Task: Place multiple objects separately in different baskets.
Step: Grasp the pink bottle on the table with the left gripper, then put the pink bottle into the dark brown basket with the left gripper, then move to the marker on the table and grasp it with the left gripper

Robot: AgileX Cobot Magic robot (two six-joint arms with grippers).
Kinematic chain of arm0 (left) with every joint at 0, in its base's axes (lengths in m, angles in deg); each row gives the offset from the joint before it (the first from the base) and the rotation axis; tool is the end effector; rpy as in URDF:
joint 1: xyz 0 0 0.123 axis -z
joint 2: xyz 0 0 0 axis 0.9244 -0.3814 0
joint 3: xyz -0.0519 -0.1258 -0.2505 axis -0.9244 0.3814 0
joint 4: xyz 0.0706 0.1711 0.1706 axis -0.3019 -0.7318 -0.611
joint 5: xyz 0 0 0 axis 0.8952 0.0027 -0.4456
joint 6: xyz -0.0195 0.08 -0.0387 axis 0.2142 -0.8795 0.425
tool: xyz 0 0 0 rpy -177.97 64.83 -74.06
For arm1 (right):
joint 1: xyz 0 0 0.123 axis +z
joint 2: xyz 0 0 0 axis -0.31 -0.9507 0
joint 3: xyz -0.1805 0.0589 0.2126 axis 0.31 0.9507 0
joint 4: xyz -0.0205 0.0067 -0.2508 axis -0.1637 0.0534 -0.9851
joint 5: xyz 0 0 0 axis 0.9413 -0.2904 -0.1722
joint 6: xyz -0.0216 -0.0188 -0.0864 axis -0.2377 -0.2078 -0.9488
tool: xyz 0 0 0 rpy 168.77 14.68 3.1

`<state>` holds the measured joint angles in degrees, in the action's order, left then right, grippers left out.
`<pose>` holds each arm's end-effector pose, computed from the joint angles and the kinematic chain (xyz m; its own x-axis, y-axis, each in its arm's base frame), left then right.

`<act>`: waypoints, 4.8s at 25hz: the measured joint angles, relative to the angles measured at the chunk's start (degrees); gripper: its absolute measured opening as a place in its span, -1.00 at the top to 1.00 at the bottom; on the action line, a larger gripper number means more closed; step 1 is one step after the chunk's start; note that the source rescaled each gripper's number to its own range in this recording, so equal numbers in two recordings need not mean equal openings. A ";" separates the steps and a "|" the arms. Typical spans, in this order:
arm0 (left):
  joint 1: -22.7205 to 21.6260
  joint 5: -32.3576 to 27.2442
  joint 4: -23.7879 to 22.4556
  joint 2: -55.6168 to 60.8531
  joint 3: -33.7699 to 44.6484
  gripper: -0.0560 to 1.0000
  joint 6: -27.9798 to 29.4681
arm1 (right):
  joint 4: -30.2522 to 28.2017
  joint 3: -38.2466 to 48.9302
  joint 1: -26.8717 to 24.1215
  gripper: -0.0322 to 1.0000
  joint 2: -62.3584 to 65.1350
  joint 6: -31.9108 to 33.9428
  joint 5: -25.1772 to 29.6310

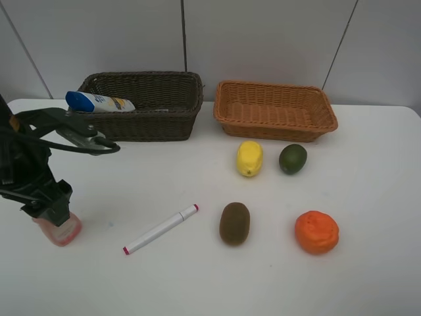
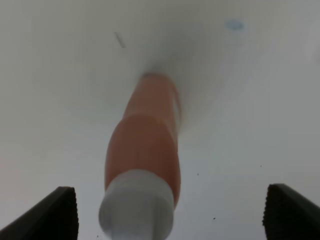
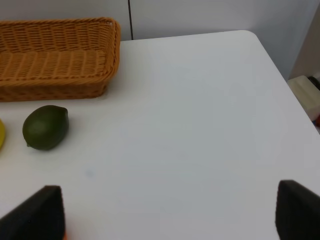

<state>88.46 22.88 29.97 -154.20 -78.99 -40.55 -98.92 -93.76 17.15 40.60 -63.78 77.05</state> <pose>0.2186 -0.0780 0.1817 -0.8294 0.5558 -0.0559 0.5520 0.8309 0.0703 -0.0079 -0.0134 0.2805 -0.4432 0.0266 -0.8960 0.1583 0.9862 -0.0490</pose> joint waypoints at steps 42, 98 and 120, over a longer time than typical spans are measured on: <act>0.00 -11.12 7.77 -25.31 -55.32 0.33 14.57 | 0.00 0.00 0.00 -0.99 0.00 0.00 0.00; 21.32 -8.14 5.01 -21.56 -27.57 -0.97 -6.50 | 0.00 0.00 0.00 -0.99 0.00 0.00 0.00; 22.55 1.93 3.09 -37.52 -27.85 -0.89 -7.01 | 0.00 0.00 0.00 -0.99 0.00 0.00 0.00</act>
<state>111.01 24.81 33.06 -191.72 -106.84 -47.57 -98.92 -93.76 17.15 40.60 -63.78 77.05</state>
